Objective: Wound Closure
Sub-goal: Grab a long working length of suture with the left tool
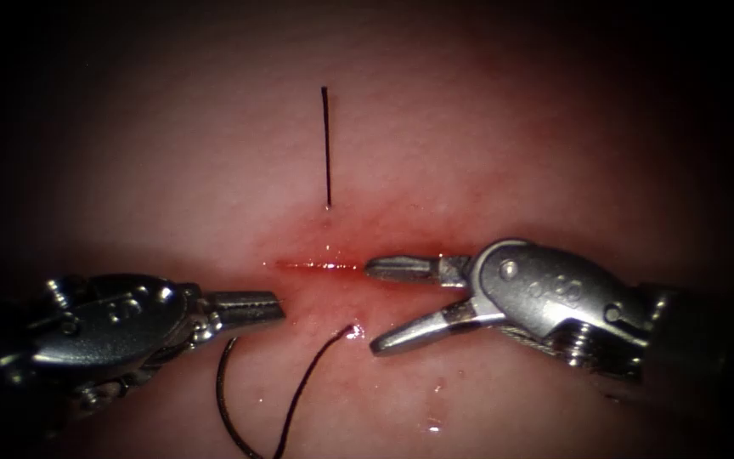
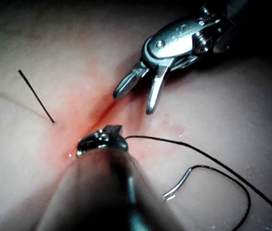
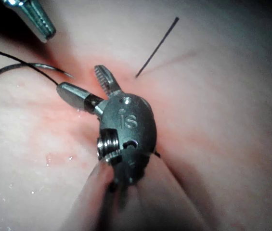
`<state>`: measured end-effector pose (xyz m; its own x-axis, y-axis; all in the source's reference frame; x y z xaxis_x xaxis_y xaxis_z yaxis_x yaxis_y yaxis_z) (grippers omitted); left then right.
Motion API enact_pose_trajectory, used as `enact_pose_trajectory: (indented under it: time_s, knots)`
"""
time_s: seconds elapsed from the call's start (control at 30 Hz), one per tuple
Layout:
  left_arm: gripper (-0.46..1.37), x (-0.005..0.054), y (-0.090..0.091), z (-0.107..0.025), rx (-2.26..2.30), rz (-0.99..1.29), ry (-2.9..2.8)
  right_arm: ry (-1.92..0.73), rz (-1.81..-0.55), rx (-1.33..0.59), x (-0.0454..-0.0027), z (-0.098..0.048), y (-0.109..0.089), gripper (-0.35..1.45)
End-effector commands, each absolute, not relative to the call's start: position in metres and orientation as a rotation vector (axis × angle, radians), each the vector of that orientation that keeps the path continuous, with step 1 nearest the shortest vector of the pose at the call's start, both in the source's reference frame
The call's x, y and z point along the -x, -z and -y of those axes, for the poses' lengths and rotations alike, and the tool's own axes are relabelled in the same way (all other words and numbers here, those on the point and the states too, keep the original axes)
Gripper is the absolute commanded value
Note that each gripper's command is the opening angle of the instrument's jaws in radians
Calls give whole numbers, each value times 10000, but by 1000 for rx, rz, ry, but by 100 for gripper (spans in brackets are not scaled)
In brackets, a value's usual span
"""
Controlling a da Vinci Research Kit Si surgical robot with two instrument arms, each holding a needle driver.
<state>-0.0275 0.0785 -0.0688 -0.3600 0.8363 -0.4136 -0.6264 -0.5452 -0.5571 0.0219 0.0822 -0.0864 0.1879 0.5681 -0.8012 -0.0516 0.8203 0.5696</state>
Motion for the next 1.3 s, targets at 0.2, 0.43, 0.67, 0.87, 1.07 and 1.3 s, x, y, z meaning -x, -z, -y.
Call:
enact_pose_trajectory:
  time_s: [0.2,0.43,0.67,0.87,1.07,1.3]
  knots:
    - [-31,272,693,-772,903,374,-2078,-458,-1320,-469,-216,-824,863,64]
    - [-14,270,706,-758,1054,343,-2210,-457,-1320,-470,-216,-822,863,64]
    - [32,271,717,-744,1144,313,-2314,-456,-1321,-471,-215,-822,864,63]
    - [87,264,722,-736,1208,308,-2360,-455,-1321,-472,-214,-821,864,63]
    - [94,256,724,-735,1258,247,-2407,-453,-1321,-472,-214,-820,863,62]
    - [78,256,724,-739,1482,205,-2421,-452,-1321,-472,-214,-819,863,61]
